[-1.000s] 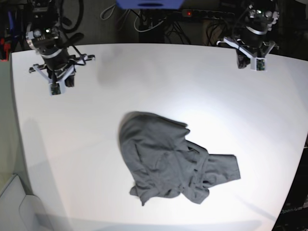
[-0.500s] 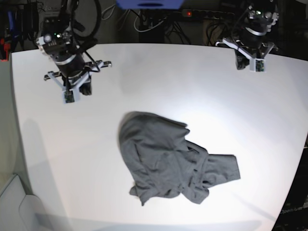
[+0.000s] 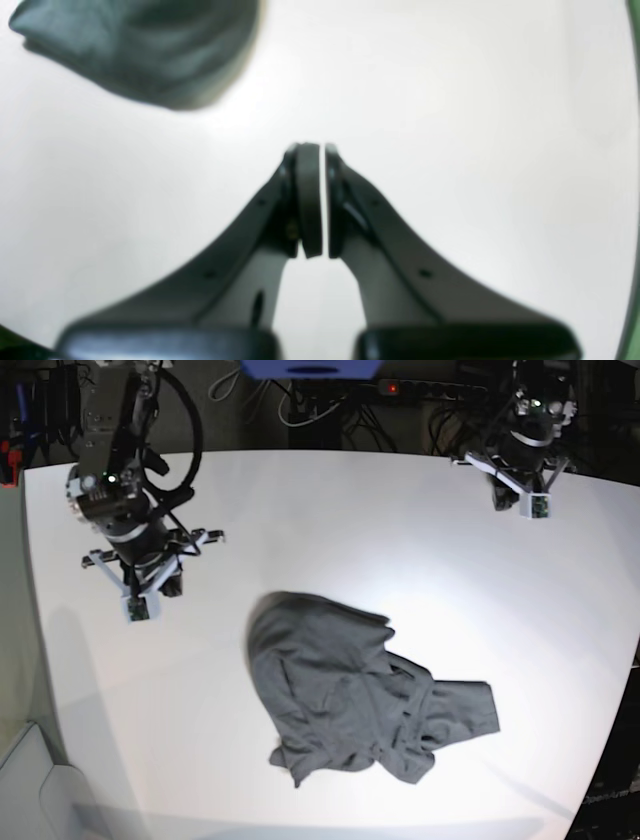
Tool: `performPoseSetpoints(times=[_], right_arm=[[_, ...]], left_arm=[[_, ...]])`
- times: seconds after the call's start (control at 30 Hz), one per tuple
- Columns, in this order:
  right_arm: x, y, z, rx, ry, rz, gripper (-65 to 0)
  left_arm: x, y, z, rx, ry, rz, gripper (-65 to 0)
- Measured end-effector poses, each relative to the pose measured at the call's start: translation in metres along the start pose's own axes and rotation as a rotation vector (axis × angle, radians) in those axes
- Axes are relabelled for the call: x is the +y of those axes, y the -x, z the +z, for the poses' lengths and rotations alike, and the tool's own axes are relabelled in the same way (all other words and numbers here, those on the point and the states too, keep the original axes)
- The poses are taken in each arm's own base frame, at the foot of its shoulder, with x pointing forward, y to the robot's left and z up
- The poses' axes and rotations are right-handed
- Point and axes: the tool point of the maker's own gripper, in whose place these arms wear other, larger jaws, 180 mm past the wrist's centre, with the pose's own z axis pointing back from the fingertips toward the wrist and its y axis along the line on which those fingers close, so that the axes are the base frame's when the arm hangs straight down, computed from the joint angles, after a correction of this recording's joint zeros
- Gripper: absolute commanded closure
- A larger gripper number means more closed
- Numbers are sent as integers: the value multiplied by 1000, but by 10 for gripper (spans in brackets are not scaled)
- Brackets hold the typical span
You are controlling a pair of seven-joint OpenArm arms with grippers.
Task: Layout the t-shirt on the table in an organized manner, then fold the t-shirt properly
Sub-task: 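Move the right gripper toward the crumpled grey t-shirt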
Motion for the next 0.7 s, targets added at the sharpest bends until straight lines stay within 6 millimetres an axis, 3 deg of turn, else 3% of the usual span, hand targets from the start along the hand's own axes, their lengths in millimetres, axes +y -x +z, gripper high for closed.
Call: performPoseSetpoints(times=[0.2, 0.37, 0.57, 0.7], right_arm=[[-5, -14, -2, -29, 11, 18, 0], [-8, -33, -4, -73, 17, 21, 0], [20, -49, -18, -87, -59, 65, 0], [36, -56, -32, -78, -103, 92, -1]], left_arm=[[-1, -14, -5, -37, 2, 2, -3], [1, -42, -14, -104, -3, 5, -3], [-7, -84, -7, -209, 17, -1, -3], [8, -106, 0, -276, -26, 3, -3]])
